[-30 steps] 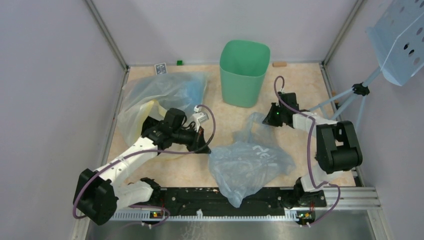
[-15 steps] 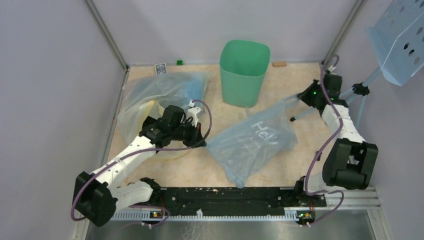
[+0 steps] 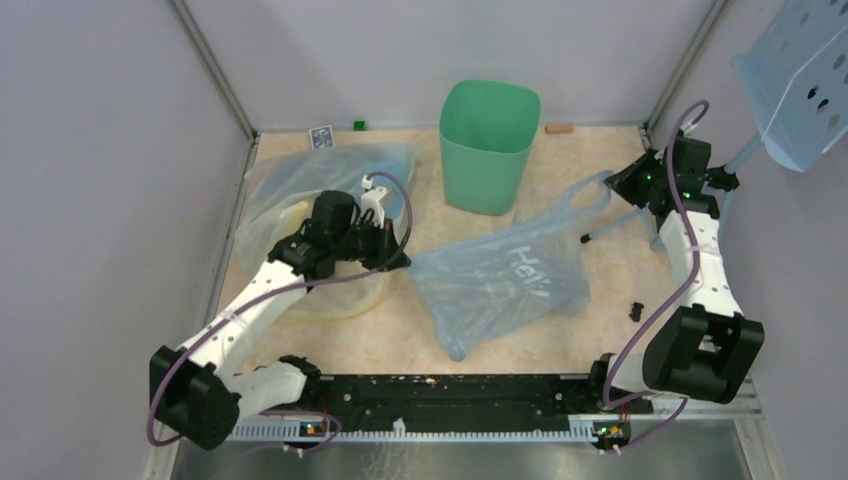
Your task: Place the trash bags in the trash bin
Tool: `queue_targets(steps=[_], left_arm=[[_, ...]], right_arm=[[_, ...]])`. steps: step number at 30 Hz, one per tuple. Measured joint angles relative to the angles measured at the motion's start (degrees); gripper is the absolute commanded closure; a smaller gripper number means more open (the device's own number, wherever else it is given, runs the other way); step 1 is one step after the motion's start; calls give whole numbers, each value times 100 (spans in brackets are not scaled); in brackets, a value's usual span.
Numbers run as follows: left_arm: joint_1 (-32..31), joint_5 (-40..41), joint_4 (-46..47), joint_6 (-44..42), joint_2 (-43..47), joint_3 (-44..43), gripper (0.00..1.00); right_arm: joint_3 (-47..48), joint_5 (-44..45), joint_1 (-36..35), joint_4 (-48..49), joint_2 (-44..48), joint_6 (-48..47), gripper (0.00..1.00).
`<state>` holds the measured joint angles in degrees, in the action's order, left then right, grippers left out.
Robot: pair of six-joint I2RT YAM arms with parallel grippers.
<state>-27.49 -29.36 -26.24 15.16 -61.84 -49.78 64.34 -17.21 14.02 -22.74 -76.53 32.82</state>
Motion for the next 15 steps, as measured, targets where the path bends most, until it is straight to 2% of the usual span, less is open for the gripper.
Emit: queue_targets(steps=[4,5,6,7,8,9,10,14,15], left_arm=[[568,-291,160,133,-953,-601,100],[708,-321,177,151,-1276,-791,100],[820,-330,164,160,-1617,-1025,99],[907,-313,162,168,-1965,-1290,90],[979,-293,133,170,-2269,-1556,72],[1040,-269,133,166,-2597,-1871,50],[1082,-271,101,160,-2861,-2170,36],[1200,-212,15,151,-3757,-3390,12],[1213,-186,15,144,-3823,-3510,9]], right_arm=[[498,557,-9,-214,35,282,100],[562,697,-37,-223,35,358,92],[599,850,-81,-203,35,450,78],[597,940,-105,-197,35,514,55],[588,1025,-146,-210,28,588,35],[584,1082,-197,-225,13,632,29],[584,1119,-247,-227,-7,619,27],[573,1014,-363,-343,-52,409,24],[522,964,-376,-332,-28,341,23]])
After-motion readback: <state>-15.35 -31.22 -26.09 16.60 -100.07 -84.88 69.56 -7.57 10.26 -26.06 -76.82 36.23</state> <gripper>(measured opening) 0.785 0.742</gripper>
